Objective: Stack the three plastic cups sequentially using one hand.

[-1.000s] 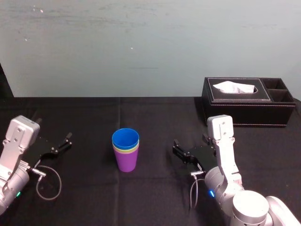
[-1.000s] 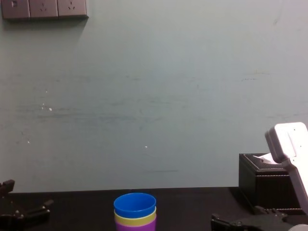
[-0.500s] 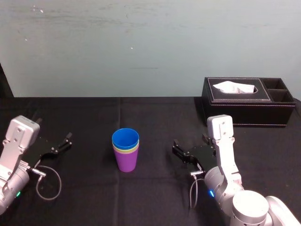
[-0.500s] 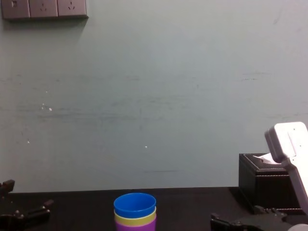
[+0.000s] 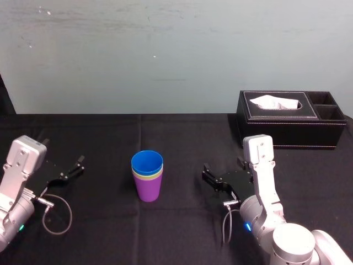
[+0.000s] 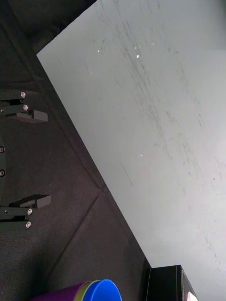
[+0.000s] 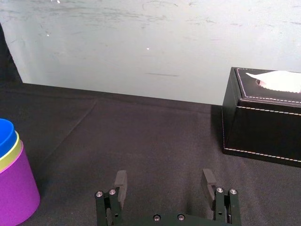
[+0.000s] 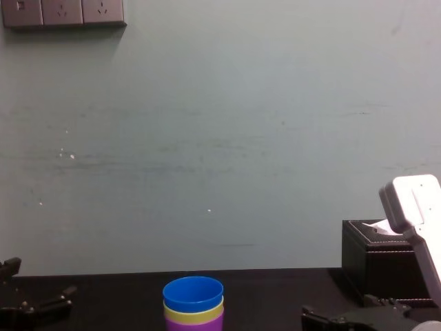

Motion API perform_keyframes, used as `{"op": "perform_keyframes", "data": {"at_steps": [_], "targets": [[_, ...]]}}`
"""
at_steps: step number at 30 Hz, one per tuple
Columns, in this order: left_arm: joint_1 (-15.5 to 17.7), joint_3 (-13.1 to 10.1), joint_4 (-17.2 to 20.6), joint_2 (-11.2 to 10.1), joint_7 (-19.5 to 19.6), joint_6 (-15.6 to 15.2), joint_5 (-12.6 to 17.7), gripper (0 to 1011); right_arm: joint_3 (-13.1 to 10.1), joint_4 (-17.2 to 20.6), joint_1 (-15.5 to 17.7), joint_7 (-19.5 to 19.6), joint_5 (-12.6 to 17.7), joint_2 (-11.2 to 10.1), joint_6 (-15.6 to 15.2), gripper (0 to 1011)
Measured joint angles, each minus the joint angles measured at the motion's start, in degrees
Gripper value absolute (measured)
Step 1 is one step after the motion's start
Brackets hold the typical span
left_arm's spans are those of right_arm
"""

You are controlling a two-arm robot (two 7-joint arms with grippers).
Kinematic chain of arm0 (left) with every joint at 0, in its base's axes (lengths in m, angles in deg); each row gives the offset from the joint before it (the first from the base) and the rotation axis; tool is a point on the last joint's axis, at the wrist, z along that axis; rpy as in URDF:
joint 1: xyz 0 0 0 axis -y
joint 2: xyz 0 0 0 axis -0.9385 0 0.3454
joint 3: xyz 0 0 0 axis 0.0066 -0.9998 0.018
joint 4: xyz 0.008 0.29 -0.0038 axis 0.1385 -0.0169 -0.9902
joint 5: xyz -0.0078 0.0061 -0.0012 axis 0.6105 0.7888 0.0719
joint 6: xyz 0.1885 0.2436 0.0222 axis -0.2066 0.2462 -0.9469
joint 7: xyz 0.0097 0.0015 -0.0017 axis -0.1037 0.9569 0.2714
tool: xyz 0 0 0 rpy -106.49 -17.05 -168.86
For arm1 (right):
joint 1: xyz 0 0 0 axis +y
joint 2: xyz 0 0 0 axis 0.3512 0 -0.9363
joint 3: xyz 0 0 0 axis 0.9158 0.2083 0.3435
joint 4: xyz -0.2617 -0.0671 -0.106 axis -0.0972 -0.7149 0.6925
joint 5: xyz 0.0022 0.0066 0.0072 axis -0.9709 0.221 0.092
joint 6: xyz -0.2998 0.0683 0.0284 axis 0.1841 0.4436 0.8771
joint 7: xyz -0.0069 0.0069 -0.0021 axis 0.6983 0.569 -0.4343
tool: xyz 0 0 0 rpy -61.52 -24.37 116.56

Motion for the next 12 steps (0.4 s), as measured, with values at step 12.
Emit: {"op": "perform_keyframes", "data": {"at_steps": [12], "targets": [[0.0,0.0,0.0,0.0,0.0,0.0,0.0,1000,0.0,0.0,0.0,0.1,0.0,0.0,0.0,1000]]}}
